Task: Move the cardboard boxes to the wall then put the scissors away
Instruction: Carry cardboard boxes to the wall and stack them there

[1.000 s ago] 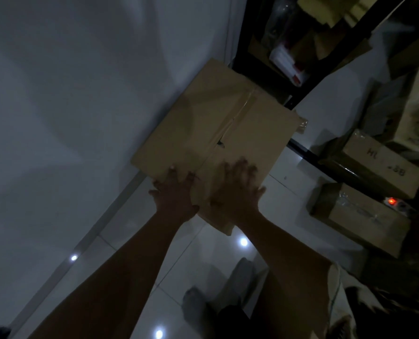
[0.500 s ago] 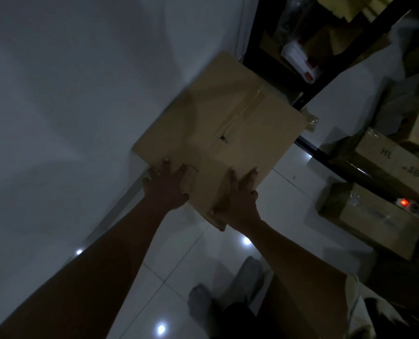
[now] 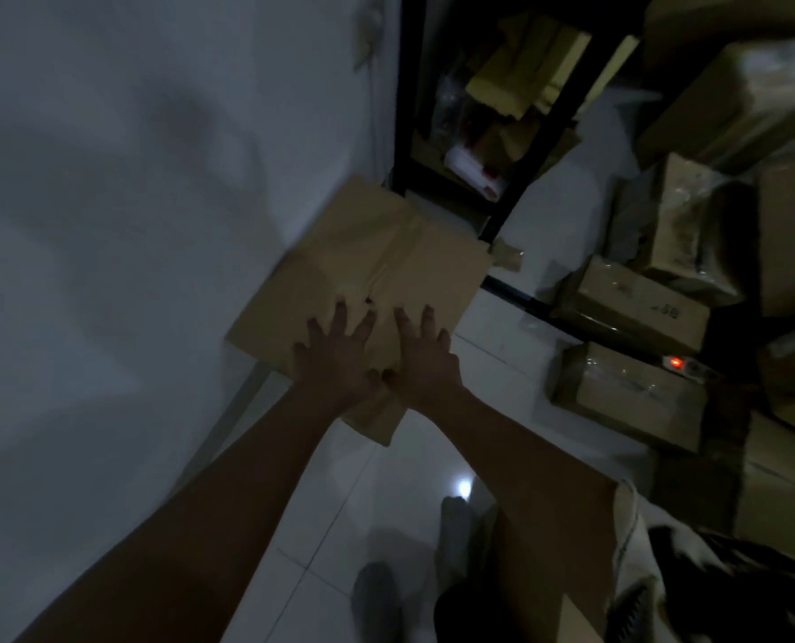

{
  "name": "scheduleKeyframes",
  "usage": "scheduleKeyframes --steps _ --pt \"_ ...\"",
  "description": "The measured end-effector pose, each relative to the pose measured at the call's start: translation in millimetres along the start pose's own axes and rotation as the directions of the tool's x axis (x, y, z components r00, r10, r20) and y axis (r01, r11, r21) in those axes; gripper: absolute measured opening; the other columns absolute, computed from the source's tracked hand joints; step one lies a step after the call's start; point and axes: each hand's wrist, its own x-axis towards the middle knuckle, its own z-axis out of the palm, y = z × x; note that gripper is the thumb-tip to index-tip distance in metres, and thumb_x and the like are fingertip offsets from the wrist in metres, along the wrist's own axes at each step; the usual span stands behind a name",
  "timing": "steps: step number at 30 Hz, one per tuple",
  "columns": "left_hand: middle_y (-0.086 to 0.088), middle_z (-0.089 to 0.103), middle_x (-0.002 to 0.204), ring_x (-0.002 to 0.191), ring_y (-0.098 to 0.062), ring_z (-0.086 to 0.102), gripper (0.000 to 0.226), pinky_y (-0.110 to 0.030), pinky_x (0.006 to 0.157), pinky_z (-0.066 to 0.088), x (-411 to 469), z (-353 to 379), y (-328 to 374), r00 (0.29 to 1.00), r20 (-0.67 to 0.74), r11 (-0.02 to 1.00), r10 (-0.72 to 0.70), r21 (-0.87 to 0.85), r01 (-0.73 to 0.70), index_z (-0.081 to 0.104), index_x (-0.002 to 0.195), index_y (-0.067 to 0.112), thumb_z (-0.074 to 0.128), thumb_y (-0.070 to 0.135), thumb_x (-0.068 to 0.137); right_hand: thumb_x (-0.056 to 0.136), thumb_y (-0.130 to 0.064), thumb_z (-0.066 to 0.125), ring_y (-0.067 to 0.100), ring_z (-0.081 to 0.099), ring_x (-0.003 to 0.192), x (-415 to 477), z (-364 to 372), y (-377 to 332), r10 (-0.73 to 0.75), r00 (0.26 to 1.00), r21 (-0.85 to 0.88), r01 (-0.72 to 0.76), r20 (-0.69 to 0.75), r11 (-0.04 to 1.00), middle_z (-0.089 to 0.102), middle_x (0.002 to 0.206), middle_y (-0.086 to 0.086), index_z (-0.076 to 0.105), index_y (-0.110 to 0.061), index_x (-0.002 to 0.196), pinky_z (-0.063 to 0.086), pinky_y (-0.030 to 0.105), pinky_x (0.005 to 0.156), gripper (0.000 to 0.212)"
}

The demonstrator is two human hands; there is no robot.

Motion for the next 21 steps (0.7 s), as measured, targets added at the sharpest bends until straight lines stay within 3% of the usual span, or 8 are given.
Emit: scheduleKeyframes --steps 4,11,16,21 --pt "-0.002 -0.023 0.160 0.146 -0.042 -0.004 0.082 -0.060 0.110 0.022 -34.2 -49.2 52.2 0.984 -0.148 0.995 0.100 -0.007 -0.103 -0.003 0.153 0.038 0.054 0.045 0.094 0.093 -0.041 0.060 0.040 0.006 0.147 -40.2 -55.1 10.0 0.061 0.992 0.067 -0.053 -0.110 0.996 -0.012 0.163 0.006 -0.003 -0.032 0.156 0.029 0.053 0.110 0.089" --pt "-0.004 -0.032 0.156 0.145 -0.041 -0.013 0.079 -0.058 0.113 0.020 -129.1 -122.9 138.8 0.916 -0.199 0.933 0.347 0.172 -0.316 -0.013 0.151 0.038 0.046 0.040 0.098 0.090 -0.033 0.065 0.040 0.010 0.147 -153.8 -148.6 30.4 0.209 0.948 0.201 -0.162 -0.238 0.966 -0.013 0.162 0.009 -0.001 -0.031 0.156 0.032 0.051 0.111 0.093" --pt "-0.004 -0.028 0.158 0.145 -0.043 -0.015 0.080 -0.058 0.112 0.019 -193.3 -183.1 207.3 0.829 -0.242 0.852 0.505 0.297 -0.432 -0.008 0.152 0.039 0.049 0.044 0.096 0.092 -0.033 0.061 0.038 0.012 0.146 -246.3 -211.1 50.0 0.280 0.858 0.255 -0.181 -0.431 0.950 -0.010 0.163 0.007 -0.002 -0.032 0.156 0.035 0.048 0.107 0.089" --pt "-0.003 -0.027 0.158 0.145 -0.043 -0.014 0.075 -0.059 0.114 0.017 -252.9 -208.1 282.3 0.712 -0.218 0.732 0.667 0.365 -0.575 -0.002 0.153 0.038 0.048 0.037 0.096 0.093 -0.032 0.057 0.040 0.016 0.145 -332.8 -251.0 73.6 0.420 0.757 0.362 -0.258 -0.501 0.896 -0.003 0.163 0.012 0.002 -0.028 0.156 0.030 0.052 0.111 0.084"
